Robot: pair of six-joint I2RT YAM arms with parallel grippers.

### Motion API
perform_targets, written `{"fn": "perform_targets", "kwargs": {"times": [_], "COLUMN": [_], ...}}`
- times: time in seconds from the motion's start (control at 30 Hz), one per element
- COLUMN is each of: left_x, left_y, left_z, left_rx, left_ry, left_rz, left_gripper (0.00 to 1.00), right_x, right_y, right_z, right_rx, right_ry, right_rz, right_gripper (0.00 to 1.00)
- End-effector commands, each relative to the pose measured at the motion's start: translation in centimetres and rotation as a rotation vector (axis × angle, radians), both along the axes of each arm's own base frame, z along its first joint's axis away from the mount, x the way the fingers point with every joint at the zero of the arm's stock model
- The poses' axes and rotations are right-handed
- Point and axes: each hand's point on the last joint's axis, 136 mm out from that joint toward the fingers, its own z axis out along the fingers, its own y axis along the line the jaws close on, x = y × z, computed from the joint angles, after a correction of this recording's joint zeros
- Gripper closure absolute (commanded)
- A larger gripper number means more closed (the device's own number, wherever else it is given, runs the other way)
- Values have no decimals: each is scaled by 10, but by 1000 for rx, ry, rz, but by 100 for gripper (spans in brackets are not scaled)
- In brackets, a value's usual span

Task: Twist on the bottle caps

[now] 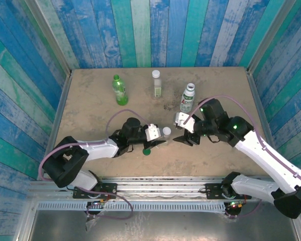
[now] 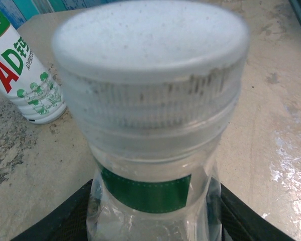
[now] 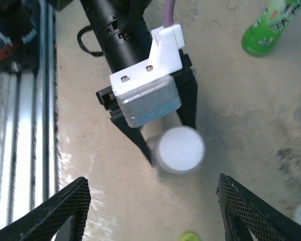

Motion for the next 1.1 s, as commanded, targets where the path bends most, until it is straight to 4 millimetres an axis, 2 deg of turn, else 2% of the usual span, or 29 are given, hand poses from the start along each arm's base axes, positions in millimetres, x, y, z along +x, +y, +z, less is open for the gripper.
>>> {"fn": "perform_targets", "kwargs": {"times": [0.0, 0.1, 0.4, 0.5, 0.53, 0.6, 0.8, 0.93, 1.07], "left_x": [-1, -3, -4, -5, -6, -7, -9, -9, -8], "left_y": [0, 0, -2, -3, -2, -2, -3, -3, -1], "left_z": [29, 34, 38, 40, 40, 43, 48, 49, 56], "left_rx": [-22, -33, -49, -56, -57, -66, -87, -89, -129], "left_ry": [-71, -77, -70, -69, -67, -68, -72, -74, -73], "left_rz": [1, -1, -13, -17, -17, -19, -28, -22, -7], "left_gripper": [46, 46, 46, 46, 46, 46, 46, 45, 35], "right_x": [0, 7, 12, 12, 13, 16, 19, 17, 13], "right_y": [-9, -5, 29, 37, 39, 39, 38, 39, 36], "right_z": [-15, -19, -40, -49, -52, -58, -68, -60, -53], "right_rx": [-182, -235, -281, -295, -304, -321, -338, -304, -257], "right_ry": [-77, -55, -28, -6, -3, 5, 0, -3, 1], "right_rz": [155, 186, 285, 294, 291, 285, 272, 263, 238], "right_gripper": [35, 39, 39, 42, 47, 53, 57, 76, 76]}}
